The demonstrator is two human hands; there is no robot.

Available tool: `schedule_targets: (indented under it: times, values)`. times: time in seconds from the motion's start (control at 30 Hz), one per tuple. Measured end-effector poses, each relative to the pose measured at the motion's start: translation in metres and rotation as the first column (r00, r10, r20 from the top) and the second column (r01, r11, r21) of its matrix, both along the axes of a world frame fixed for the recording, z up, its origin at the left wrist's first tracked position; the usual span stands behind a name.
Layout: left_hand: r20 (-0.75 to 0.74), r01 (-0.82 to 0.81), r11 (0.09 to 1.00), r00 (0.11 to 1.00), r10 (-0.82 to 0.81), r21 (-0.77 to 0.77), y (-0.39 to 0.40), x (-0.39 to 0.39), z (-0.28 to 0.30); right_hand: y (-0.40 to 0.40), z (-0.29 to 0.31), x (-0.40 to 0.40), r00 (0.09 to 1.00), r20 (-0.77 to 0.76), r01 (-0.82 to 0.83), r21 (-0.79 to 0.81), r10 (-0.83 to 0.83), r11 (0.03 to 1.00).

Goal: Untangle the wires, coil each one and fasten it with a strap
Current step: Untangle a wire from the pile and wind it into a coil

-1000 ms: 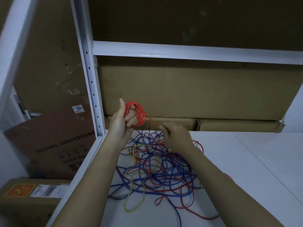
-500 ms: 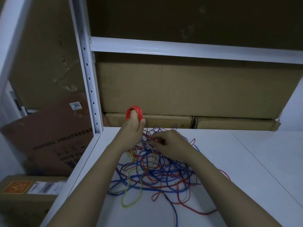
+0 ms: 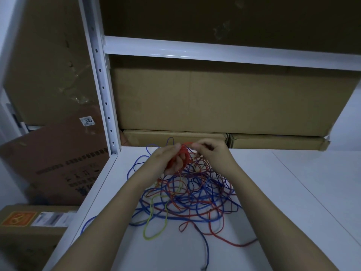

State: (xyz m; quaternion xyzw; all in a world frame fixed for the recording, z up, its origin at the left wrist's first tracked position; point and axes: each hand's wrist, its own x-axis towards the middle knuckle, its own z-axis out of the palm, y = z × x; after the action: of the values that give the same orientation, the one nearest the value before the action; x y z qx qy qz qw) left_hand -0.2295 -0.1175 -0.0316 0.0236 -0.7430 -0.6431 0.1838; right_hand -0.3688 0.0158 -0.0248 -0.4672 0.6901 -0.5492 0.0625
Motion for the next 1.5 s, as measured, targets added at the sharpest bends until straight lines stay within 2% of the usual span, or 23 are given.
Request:
schedule_targets:
  times: [0.13,0.27,0.33,0.43,0.53,0.6,0.67,0.7,0.77,0.83,0.9,0.93,1.03,1.1,1.13,1.2,1.23,1.27,1.3,1.33,1.37,1.43,1.5]
  values:
    - [-0.135,-0.143,0.949,0.973,0.187,0.281,-0.011,-0.002,0.007,0.013,-0.018,-0.01,0.994,0.074,0.074,0.023,-0.075,0.997]
    - [-0.189,-0.162,0.911,0.95,0.247,0.378,-0.015,-0.006,0.015,0.016,-0.025,-0.016,0.964,-0.218,0.22,0.325,-0.154,0.92]
    - [-0.206,-0.163,0.909,0.944,0.256,0.383,-0.013,-0.009,0.017,0.011,-0.011,-0.017,0.943,-0.223,0.305,0.282,-0.247,0.91]
    - [-0.217,-0.212,0.906,0.927,0.305,0.367,-0.014,-0.013,0.022,0.006,0.027,-0.017,0.95,0.029,0.311,-0.044,-0.31,0.949]
    - [-0.179,-0.293,0.905,0.917,0.357,0.307,-0.015,-0.018,0.024,0.0,0.049,-0.01,0.954,0.24,0.242,-0.267,-0.179,0.933]
    - [-0.167,-0.313,0.908,0.915,0.367,0.277,-0.014,-0.02,0.022,-0.004,0.048,-0.004,0.905,0.426,0.195,-0.385,-0.014,0.902]
    - [-0.161,-0.314,0.912,0.918,0.363,0.266,-0.012,-0.021,0.019,-0.009,0.038,-0.002,0.844,0.531,0.182,-0.415,0.075,0.891]
    - [-0.152,-0.3,0.913,0.925,0.35,0.277,-0.012,-0.02,0.017,-0.012,0.032,-0.003,0.852,0.523,0.201,-0.355,0.016,0.913]
    - [-0.135,-0.229,0.91,0.948,0.29,0.345,-0.012,-0.016,0.015,-0.016,0.015,-0.009,0.886,0.44,0.267,-0.231,-0.144,0.935]
    - [-0.159,-0.107,0.873,0.966,0.205,0.476,-0.015,-0.01,0.015,-0.017,0.001,-0.016,0.918,0.321,0.29,-0.149,-0.231,0.945]
    - [-0.219,0.024,0.776,0.964,0.148,0.63,-0.018,-0.005,0.02,-0.015,-0.011,-0.02,0.962,-0.01,0.273,0.032,-0.273,0.961]
    - [-0.248,0.065,0.736,0.958,0.143,0.674,-0.02,-0.005,0.023,-0.015,-0.016,-0.019,0.954,-0.181,0.264,0.135,-0.238,0.955]
    - [-0.288,0.078,0.695,0.938,0.192,0.715,-0.023,-0.008,0.028,-0.019,-0.029,-0.006,0.827,-0.558,0.297,0.344,-0.061,0.891]
    - [-0.307,0.058,0.682,0.918,0.25,0.729,-0.024,-0.013,0.027,-0.022,-0.033,0.012,0.672,-0.739,0.302,0.339,0.053,0.891]
    - [-0.289,0.024,0.682,0.916,0.278,0.731,-0.024,-0.017,0.025,-0.024,-0.035,0.02,0.607,-0.791,0.247,0.289,0.085,0.925]
    - [-0.201,-0.127,0.751,0.923,0.329,0.649,-0.022,-0.021,0.019,-0.023,-0.038,0.032,0.535,-0.837,0.143,0.223,0.114,0.964]
    - [-0.138,-0.254,0.821,0.919,0.37,0.512,-0.021,-0.021,0.014,-0.022,-0.038,0.035,0.529,-0.84,0.111,0.211,0.122,0.971]
    - [-0.087,-0.376,0.881,0.906,0.415,0.286,-0.02,-0.021,0.008,-0.021,-0.037,0.037,0.547,-0.828,0.09,0.206,0.124,0.974]
    - [-0.066,-0.42,0.906,0.904,0.422,0.048,-0.02,-0.02,0.002,-0.02,-0.036,0.038,0.586,-0.802,0.079,0.199,0.116,0.977]
    - [-0.053,-0.406,0.903,0.914,0.403,-0.143,-0.019,-0.02,-0.003,-0.02,-0.034,0.037,0.641,-0.761,0.068,0.189,0.102,0.98]
    - [-0.024,-0.375,0.886,0.923,0.383,-0.271,-0.019,-0.02,-0.008,-0.02,-0.033,0.036,0.705,-0.702,0.06,0.192,0.095,0.979]
    - [0.04,-0.315,0.834,0.927,0.372,-0.453,-0.02,-0.018,-0.013,-0.019,-0.032,0.032,0.823,-0.561,0.038,0.207,0.087,0.978]
    - [0.028,-0.279,0.735,0.927,0.375,-0.618,-0.022,-0.016,-0.017,-0.017,-0.031,0.027,0.894,-0.443,0.035,0.223,0.069,0.974]
